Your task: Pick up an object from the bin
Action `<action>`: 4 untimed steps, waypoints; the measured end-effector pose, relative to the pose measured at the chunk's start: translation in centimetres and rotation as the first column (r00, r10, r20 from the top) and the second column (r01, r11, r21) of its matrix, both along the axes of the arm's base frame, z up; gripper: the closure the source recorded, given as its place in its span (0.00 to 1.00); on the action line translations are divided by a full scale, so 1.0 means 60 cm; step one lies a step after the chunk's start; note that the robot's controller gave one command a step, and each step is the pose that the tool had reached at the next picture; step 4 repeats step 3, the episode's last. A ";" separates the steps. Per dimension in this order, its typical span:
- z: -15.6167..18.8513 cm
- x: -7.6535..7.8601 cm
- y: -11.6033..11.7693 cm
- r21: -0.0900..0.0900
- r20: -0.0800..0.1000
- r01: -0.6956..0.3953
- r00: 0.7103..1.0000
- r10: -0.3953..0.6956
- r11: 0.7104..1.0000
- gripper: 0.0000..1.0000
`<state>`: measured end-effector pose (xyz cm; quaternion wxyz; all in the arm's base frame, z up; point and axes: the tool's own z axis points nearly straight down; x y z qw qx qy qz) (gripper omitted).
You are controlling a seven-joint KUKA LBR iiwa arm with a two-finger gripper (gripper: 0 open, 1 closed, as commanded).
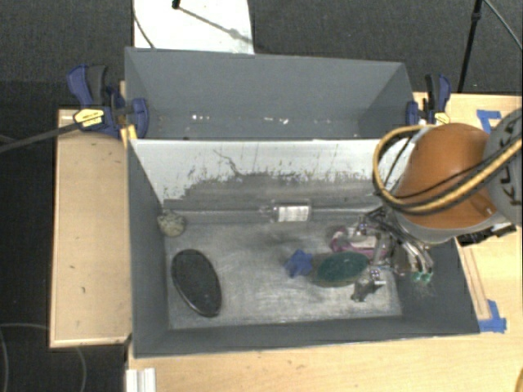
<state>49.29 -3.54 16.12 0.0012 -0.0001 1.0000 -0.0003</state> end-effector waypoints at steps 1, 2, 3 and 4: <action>-0.149 0.109 0.005 0.002 0.002 0.067 0.998 -0.067 0.998 0.00; -0.140 0.111 0.004 0.001 0.010 0.066 0.998 -0.066 0.998 1.00; 0.122 0.109 -0.034 -0.002 0.008 -0.153 0.988 0.153 0.988 1.00; 0.122 0.109 -0.034 -0.002 0.008 -0.153 0.988 0.153 0.988 1.00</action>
Offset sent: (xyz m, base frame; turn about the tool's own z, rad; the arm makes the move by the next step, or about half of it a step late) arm 0.0629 0.0025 -0.0875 0.0684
